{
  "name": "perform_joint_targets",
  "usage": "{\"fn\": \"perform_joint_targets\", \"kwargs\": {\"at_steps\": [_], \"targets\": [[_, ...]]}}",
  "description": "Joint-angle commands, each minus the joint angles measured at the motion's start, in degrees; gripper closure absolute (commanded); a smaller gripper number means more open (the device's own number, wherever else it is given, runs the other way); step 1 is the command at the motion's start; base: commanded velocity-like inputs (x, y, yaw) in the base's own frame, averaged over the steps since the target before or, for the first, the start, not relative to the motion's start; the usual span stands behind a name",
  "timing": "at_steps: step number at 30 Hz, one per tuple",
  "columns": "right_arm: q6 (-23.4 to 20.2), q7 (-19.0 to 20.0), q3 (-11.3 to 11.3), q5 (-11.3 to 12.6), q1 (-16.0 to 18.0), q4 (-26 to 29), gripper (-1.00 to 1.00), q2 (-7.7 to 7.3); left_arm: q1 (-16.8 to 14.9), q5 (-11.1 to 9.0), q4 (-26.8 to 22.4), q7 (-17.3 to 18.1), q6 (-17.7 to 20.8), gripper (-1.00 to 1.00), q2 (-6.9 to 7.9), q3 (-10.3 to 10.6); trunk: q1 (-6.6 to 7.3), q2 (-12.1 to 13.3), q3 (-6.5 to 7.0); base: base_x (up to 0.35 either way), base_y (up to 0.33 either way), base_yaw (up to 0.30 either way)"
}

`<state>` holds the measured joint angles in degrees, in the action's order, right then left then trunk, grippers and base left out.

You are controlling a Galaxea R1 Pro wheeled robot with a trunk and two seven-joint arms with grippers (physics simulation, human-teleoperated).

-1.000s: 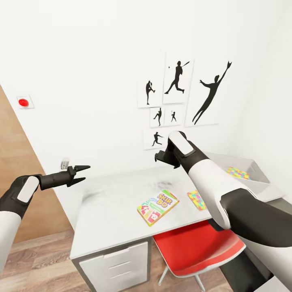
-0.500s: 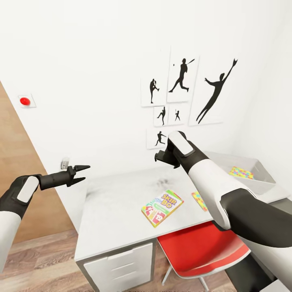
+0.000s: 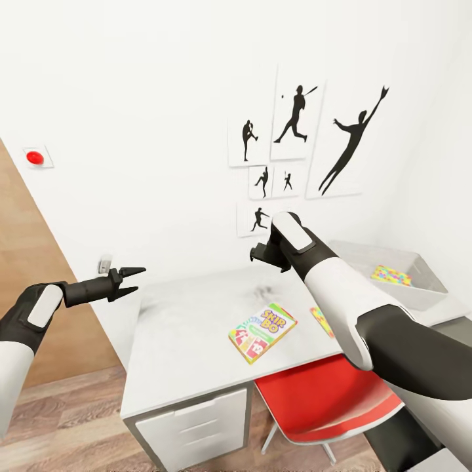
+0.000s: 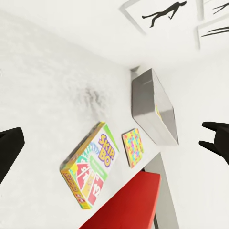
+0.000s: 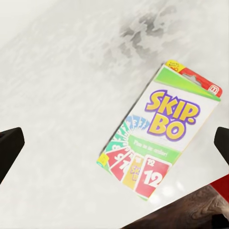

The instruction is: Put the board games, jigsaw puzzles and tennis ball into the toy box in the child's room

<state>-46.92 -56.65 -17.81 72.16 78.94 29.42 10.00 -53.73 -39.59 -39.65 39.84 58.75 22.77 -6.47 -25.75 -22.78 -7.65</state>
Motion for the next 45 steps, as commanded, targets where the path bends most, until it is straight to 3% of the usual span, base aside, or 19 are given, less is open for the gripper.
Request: {"fn": "perform_joint_targets", "kwargs": {"at_steps": [1,35,45], "targets": [[-0.3,-0.4,-0.1,0.3,0.1,0.0,-1.0,0.0,-0.1,0.3,0.0,0.4,0.2,-1.0,-0.01,-0.1,-0.03,-0.1,-0.23,0.0,0.0,0.0],[-0.3,-0.4,-0.5,0.2,0.1,-0.1,-1.0,0.0,-0.1,0.3,-0.1,0.5,0.6,-1.0,-0.01,-0.4,-0.03,-0.1,-3.41,0.0,0.0,0.0],[-0.2,-0.4,-0.5,0.2,0.1,0.0,-1.0,0.0,-0.1,0.3,-0.1,3.1,0.9,-1.0,-0.01,-0.4,-0.03,-0.1,-4.35,0.0,0.0,0.0]]}}
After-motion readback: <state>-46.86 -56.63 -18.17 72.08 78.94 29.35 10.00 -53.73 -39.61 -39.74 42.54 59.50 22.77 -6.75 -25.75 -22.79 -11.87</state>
